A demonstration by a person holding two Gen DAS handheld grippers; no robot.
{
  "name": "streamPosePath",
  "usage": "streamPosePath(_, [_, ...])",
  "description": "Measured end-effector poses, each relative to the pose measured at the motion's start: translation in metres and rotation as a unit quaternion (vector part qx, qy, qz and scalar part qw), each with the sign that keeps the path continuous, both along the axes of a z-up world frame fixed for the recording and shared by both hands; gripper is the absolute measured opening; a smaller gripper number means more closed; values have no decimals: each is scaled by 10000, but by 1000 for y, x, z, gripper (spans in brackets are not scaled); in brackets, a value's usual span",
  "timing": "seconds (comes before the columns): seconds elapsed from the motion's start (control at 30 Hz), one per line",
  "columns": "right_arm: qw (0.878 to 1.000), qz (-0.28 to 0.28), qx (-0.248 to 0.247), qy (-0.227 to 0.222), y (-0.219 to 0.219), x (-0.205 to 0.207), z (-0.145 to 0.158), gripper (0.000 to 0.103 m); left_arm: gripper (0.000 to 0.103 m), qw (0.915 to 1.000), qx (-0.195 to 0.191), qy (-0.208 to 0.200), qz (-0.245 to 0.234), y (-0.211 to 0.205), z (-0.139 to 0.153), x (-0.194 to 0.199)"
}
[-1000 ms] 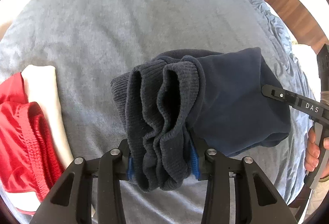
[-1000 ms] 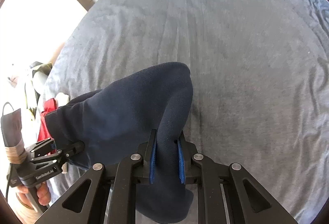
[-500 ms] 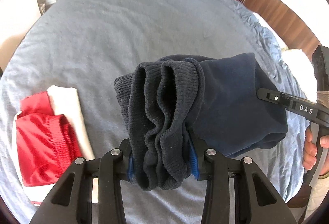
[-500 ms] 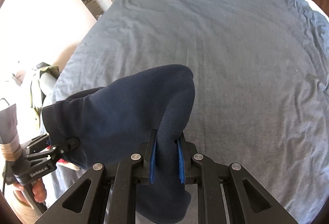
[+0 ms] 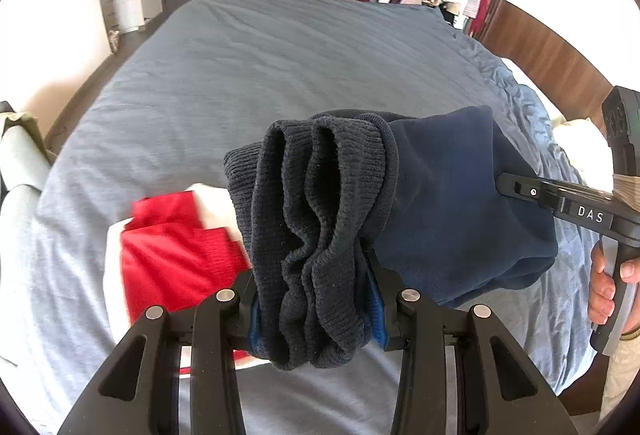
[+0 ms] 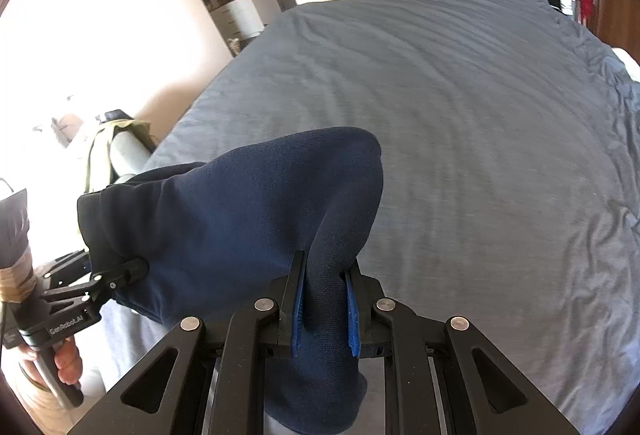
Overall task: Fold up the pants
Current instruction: 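Carry the sweatpants with both tools onto the red-and-white garment stack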
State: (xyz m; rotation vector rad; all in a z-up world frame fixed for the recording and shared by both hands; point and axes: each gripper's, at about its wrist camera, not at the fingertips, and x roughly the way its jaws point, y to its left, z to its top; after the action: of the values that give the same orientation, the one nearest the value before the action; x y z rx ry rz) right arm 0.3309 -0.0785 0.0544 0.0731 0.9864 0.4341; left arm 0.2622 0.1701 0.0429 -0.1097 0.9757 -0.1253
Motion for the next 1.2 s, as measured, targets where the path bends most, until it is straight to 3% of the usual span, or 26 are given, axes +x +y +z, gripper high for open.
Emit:
streamPosePath(0.3, [9992, 404, 45, -8, 65, -16, -2, 18, 40, 9992, 96, -5, 399, 67, 1, -32])
streamPosePath(0.63, [9965, 813, -84, 188, 135, -17, -32, 18, 39, 9965, -54, 274, 788, 130, -35, -41])
streamPosePath(1.2, [9923, 1003, -312, 649, 193, 17, -104, 18, 40, 9909, -337, 803, 1029, 166, -98, -17])
